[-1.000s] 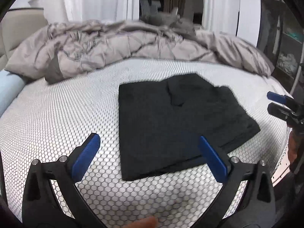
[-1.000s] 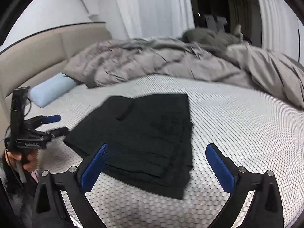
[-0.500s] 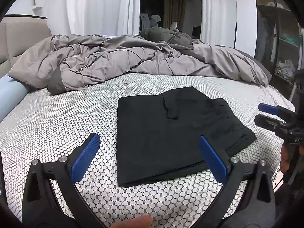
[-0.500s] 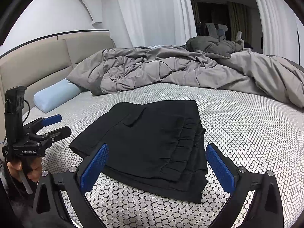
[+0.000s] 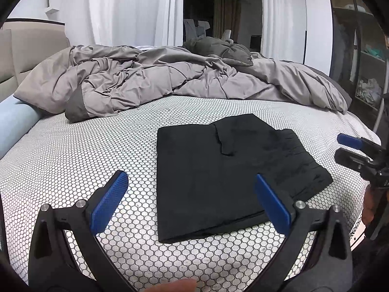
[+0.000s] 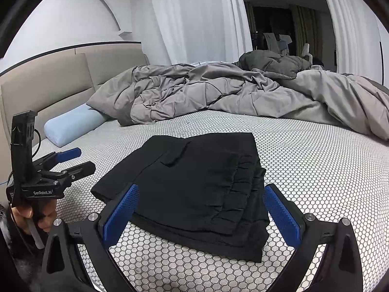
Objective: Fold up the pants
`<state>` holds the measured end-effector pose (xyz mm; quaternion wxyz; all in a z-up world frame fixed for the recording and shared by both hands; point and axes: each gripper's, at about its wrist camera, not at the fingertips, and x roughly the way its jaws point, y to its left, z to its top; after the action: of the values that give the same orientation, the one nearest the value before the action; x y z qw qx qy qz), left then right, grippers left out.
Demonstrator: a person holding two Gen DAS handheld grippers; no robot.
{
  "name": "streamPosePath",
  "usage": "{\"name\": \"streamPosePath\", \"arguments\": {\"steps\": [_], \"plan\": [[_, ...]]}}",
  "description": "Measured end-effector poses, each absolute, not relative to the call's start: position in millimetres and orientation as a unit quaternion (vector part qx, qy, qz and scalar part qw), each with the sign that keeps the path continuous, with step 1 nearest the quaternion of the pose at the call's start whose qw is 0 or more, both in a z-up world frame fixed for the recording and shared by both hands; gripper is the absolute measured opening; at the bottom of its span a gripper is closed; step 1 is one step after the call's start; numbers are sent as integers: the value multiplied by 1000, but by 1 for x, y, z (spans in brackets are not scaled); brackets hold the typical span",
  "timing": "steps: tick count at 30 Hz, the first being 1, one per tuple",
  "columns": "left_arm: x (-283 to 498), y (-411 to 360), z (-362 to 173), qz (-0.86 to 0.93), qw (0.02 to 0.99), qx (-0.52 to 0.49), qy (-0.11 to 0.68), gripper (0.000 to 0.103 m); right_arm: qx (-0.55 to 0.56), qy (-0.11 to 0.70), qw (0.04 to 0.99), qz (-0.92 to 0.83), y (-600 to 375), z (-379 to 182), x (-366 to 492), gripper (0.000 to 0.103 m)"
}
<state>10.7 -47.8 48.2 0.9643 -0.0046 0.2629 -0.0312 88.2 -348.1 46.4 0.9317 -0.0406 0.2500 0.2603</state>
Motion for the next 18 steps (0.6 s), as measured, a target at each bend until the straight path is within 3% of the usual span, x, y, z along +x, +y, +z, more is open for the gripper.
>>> {"name": "streamPosePath", "arguments": {"steps": [18], "plan": [[14,-42,48,-20,965,-13,262,102,-31,243,935,258,-356,49,86,103]]}}
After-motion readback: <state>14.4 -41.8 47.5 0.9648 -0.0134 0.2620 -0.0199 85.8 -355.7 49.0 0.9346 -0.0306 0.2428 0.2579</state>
